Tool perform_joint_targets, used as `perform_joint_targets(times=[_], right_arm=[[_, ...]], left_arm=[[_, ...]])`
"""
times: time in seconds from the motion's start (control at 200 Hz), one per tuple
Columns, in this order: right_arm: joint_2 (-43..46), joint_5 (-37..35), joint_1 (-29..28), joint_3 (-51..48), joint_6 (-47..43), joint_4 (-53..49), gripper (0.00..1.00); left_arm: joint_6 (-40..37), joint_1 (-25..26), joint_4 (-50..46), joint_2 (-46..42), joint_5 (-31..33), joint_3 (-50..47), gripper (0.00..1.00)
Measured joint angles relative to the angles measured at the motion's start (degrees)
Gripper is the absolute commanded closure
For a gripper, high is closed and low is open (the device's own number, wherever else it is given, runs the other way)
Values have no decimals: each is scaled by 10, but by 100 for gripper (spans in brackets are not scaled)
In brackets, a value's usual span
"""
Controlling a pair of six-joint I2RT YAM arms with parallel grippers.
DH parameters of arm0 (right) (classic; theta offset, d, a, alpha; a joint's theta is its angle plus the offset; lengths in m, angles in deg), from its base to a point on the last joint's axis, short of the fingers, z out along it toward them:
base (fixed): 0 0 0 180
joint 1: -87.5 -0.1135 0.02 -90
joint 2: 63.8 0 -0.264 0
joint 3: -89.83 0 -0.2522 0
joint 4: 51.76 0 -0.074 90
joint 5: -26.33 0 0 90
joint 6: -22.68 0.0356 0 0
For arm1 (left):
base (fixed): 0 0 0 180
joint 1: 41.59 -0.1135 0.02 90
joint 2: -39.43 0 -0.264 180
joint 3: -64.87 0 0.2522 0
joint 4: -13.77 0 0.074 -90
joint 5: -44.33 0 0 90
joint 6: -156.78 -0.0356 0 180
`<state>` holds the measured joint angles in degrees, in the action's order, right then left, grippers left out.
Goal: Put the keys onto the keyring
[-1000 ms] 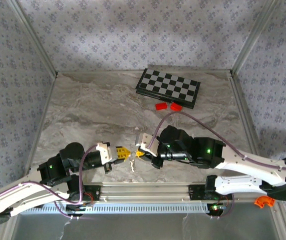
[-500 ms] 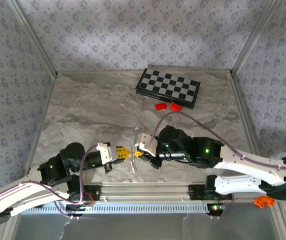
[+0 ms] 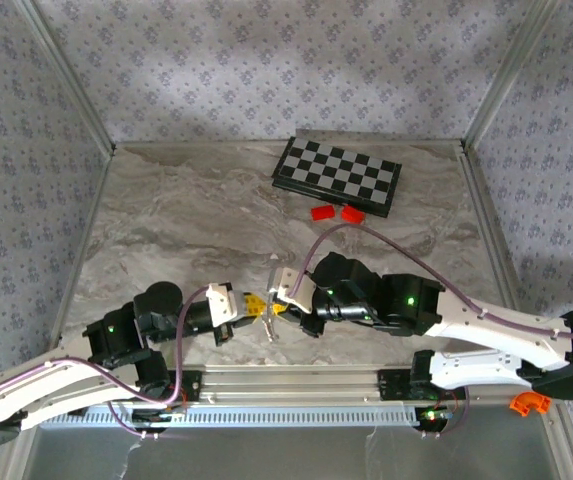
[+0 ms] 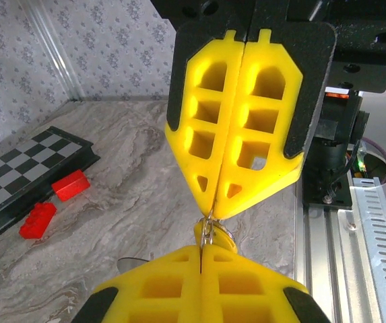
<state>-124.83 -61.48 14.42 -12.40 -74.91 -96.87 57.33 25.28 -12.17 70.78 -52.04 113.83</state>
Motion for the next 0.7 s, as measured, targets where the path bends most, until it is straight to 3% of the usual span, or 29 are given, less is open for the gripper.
perform_joint_targets(times=[0.705], right_arm=[[-13,-21,-10,0,-29,-6,100]], left_arm=[[0,0,-53,29,2,31,100]])
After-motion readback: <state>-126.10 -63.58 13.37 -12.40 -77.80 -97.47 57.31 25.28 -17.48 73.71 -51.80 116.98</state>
